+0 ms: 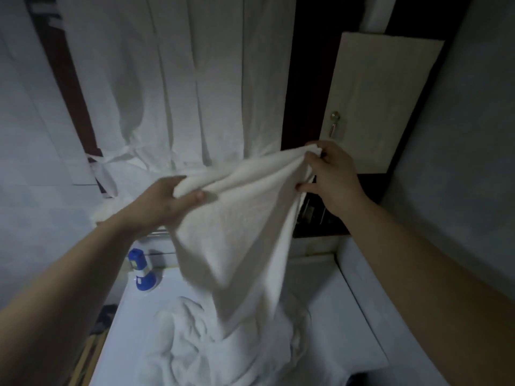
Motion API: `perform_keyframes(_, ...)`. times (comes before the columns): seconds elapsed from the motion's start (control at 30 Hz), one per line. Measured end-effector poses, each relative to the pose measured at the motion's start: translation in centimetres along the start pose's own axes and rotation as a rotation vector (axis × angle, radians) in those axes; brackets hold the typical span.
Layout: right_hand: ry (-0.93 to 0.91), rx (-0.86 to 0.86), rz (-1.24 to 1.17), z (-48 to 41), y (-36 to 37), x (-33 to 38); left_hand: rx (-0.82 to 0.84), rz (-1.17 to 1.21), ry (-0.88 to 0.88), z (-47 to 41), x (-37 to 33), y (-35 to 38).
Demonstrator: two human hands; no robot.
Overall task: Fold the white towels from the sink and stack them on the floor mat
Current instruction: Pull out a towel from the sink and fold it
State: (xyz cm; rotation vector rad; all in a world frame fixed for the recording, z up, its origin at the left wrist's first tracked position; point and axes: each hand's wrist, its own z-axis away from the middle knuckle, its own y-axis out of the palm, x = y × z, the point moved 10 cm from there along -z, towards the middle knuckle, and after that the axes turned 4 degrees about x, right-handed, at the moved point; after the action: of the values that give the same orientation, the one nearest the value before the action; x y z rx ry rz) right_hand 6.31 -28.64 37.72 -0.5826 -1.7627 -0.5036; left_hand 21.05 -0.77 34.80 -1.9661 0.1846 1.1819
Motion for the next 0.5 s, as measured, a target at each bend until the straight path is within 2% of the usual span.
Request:
perform_keyframes(0.1,0.044,0.0,0.014,0.4,0.1,-2.3,0.197,-0.003,-0.043,1.2,2.5,2.8)
perform_keyframes(0.23,0.001,0.004,-0.036,-0.1,0.9,-1.8,0.358,0.253,-0.177,1.9,4.1,3.7)
perform_keyframes(0.33,-0.048,0.026,-0.04,-0.3,1.6,-0.5,0.501,-0.038,-0.173,1.7,2.7,3.9)
perform_keyframes(0.4,-0.074,0.025,-0.042,-0.5,1.9,0.4,0.473,-0.208,-0.206,1.3,2.8,3.2)
perform_keyframes(0.5,-0.095,0.005,-0.057,-0.8,1.9,1.4,0.228,-0.37,-0.194,0.2,2.4,-0.2)
